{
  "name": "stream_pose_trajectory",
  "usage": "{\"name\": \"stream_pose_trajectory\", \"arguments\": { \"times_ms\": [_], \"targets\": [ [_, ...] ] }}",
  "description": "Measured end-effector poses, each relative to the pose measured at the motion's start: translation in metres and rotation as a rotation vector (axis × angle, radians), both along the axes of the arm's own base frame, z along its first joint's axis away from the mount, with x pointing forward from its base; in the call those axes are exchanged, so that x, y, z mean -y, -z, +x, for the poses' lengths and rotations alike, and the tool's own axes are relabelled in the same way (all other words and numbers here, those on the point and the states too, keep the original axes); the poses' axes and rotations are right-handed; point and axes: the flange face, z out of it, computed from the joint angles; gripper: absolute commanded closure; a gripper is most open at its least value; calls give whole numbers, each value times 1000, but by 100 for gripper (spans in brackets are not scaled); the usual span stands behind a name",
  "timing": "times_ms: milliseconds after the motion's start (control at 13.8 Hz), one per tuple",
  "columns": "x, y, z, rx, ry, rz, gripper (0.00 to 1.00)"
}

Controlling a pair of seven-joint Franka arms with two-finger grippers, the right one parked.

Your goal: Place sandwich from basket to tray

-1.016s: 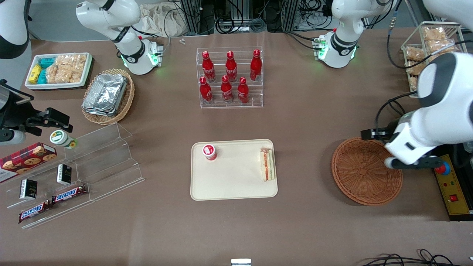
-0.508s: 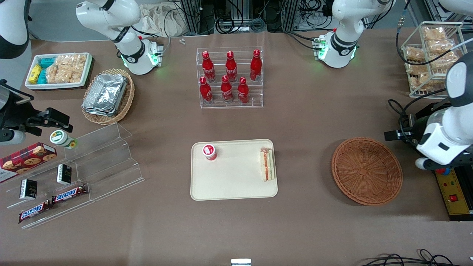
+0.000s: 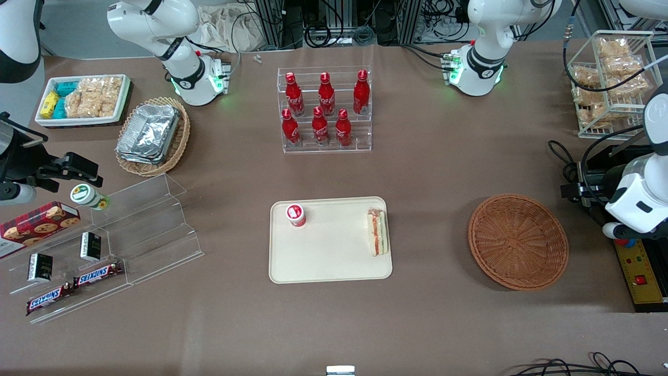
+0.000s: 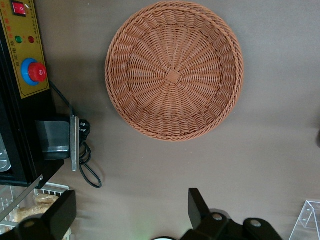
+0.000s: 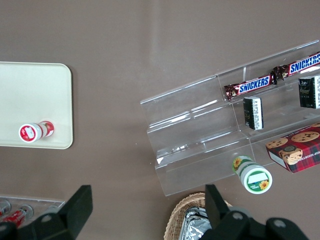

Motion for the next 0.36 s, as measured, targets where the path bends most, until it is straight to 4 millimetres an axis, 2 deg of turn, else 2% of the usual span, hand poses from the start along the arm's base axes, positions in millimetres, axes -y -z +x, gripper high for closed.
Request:
{"name": "stream_pose_trajectory", "arguments": {
  "times_ms": [363],
  "targets": [
    [-1,4,3,6,-8,2,0]
  ]
}}
